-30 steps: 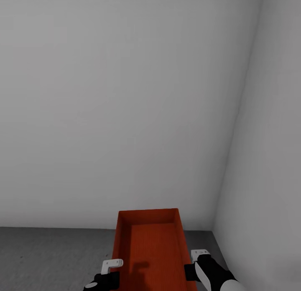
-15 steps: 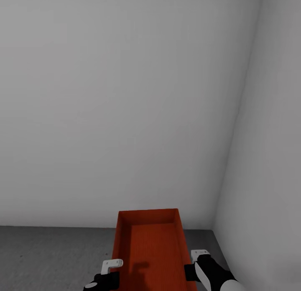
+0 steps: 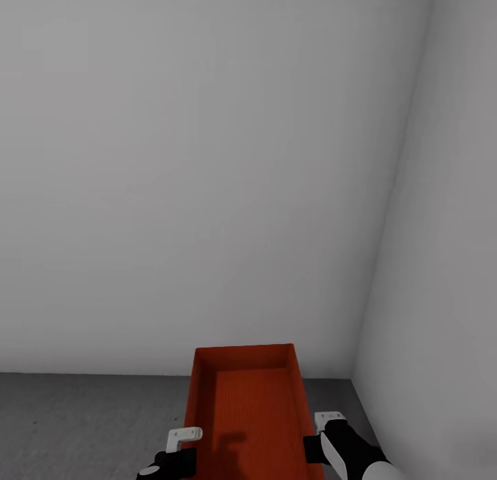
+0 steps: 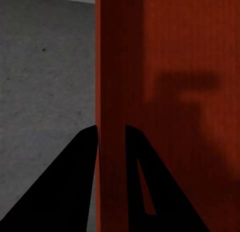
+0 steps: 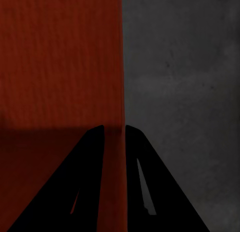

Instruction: Move the two storage containers from the living room to the garage. In the garage, place one container on the floor and stack the other container on top of it (either order is fine).

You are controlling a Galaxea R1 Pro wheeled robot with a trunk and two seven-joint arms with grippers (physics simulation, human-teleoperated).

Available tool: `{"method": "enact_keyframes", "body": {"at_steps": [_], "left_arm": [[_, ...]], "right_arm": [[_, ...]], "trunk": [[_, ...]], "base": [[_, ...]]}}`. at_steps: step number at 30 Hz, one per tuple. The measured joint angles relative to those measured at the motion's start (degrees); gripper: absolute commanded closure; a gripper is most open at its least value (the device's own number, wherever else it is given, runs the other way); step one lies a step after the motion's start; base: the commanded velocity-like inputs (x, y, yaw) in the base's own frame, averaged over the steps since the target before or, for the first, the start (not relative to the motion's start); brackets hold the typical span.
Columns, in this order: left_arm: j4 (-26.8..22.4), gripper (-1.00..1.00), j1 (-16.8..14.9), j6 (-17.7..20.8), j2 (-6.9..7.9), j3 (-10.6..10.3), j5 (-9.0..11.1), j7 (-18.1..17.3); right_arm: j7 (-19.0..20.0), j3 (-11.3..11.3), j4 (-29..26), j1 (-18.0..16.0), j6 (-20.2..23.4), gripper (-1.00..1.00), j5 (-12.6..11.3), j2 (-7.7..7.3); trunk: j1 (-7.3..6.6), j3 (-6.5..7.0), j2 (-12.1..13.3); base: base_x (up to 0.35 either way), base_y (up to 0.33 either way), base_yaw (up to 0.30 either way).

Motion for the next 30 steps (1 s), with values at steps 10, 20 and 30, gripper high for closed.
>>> {"method": "enact_keyframes", "body": {"at_steps": [10, 20, 30], "left_arm": [[0.01, 1.0, 0.0, -0.01, -0.16, -0.07, 0.06, 0.2], [0.05, 1.0, 0.0, -0.02, -0.38, -0.14, 0.08, 0.45], [0.05, 1.0, 0.0, -0.03, -0.55, -0.17, 0.07, 0.65]], "right_arm": [[0.22, 0.02, -0.01, 0.0, 0.04, 1.0, 0.02, -0.17], [0.5, 0.04, -0.02, 0.02, 0.08, 1.0, 0.05, -0.39], [0.72, 0.05, -0.04, 0.01, 0.11, 1.0, 0.08, -0.57]], "trunk": [[0.0, -0.68, 0.0], [0.0, -1.6, 0.0], [0.0, -2.45, 0.0]], "base": [[0.0, 0.0, 0.0], [0.0, 0.0, 0.0], [0.0, 0.0, 0.0]]}}
